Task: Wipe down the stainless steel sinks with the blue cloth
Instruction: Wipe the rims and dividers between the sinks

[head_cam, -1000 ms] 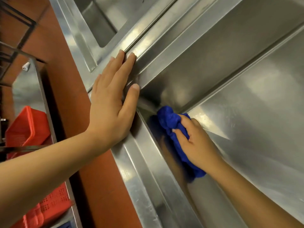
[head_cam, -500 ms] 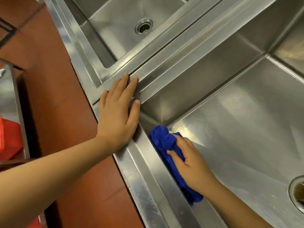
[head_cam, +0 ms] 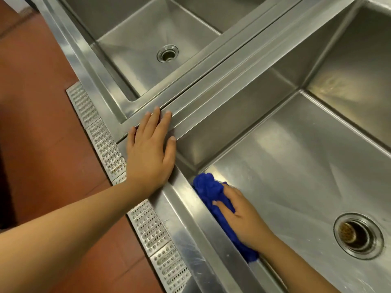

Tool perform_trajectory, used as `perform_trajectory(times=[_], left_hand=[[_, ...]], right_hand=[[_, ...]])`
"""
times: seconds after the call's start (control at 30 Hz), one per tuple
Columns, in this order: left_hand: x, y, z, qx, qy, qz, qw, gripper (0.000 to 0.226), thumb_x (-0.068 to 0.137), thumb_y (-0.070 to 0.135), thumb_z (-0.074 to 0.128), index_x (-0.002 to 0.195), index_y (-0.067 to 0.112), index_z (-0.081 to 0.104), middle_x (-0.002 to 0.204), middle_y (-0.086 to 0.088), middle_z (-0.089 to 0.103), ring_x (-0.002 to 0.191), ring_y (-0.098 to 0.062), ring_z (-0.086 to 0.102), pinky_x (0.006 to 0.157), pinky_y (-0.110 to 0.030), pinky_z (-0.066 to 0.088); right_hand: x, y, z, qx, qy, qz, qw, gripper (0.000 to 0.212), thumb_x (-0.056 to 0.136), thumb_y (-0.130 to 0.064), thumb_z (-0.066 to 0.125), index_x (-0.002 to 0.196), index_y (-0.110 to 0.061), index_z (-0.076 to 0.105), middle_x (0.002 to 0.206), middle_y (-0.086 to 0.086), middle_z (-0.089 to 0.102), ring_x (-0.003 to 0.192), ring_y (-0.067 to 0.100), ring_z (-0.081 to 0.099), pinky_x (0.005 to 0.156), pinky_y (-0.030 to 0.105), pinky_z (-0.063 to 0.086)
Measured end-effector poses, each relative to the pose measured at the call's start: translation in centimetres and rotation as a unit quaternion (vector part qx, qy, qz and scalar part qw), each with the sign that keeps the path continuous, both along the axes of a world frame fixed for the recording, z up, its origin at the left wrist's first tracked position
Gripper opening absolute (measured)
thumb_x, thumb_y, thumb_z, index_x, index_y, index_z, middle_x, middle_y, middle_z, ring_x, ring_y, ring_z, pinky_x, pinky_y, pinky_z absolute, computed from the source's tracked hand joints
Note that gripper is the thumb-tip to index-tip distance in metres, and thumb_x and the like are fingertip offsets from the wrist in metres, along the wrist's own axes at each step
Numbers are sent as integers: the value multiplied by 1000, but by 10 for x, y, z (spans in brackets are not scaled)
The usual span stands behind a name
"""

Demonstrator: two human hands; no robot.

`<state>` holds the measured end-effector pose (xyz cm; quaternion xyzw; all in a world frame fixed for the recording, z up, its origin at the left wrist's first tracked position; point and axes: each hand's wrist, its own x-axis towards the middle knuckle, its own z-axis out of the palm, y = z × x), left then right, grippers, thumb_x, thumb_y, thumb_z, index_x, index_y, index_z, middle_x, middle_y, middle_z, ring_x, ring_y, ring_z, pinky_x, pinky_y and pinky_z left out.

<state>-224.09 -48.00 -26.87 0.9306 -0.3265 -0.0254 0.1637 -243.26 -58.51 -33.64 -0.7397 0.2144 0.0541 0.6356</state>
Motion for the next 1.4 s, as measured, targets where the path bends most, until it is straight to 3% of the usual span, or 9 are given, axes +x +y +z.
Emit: perform_trajectory(times=[0.1,0.3,0.53,0.73,0.87,1.07,1.17,1.23,1.4], left_hand=[[-3,1,1,2,-1,1,1000,57,94,33,31,150,23,31,158,-2,24,147,-20,15,118,-48,11],[-14,0,9,66,21,8,998,64,90,37,24,152,21,23,160,-6,16,148,-26,10,117,-54,9],[-90,-8,1,70,19,89,993,61,90,41,26,144,20,42,159,-5,20,147,-20,15,118,-49,3],[-89,-12,3,92,-6,99,991,61,88,43,28,142,20,46,158,-6,25,145,-23,21,117,-51,4],[-88,-12,3,96,-18,102,990,62,88,42,29,145,20,41,157,-5,26,144,-23,22,117,-50,5],[-87,-10,1,76,-20,111,991,60,88,40,32,145,23,40,156,-1,28,144,-17,23,117,-43,3],[-87,-12,0,72,-18,106,992,59,89,39,32,145,22,40,156,0,28,144,-16,22,117,-42,3],[-87,-12,0,74,-19,104,992,59,89,39,32,145,23,40,156,0,27,144,-15,21,117,-42,2],[-89,-12,3,60,-11,117,991,58,89,38,33,144,24,41,156,3,28,144,-12,21,117,-38,0]], right_hand=[[-3,3,-17,-27,73,4,997,42,83,-58,40,118,-38,52,114,-1,58,100,14,58,95,39,47],[-40,-4,20,-15,48,15,999,17,99,-29,48,114,-29,54,110,-7,55,98,7,56,89,21,44],[-27,-4,-4,-15,65,36,997,23,99,-38,43,118,-28,50,113,1,52,99,17,53,91,32,44],[-50,-7,21,3,-19,26,999,17,98,-34,47,98,-51,45,104,-10,48,88,0,51,74,8,37],[-49,-5,9,25,-25,24,999,20,98,-33,47,114,-45,49,108,-12,49,94,0,51,79,11,39],[-39,-5,-41,-18,37,26,999,26,98,-34,45,77,-44,36,99,-2,48,72,4,47,61,17,36],[-47,-6,-25,2,2,27,1000,10,98,-37,46,97,-47,46,104,-7,48,84,3,51,70,15,40],[-50,-5,-18,10,-27,30,999,25,97,-37,48,121,-44,48,111,-13,48,97,1,51,81,14,40],[-41,-4,-53,-13,-9,19,1000,17,96,-31,50,113,-31,53,104,-6,50,85,5,50,70,15,37]])
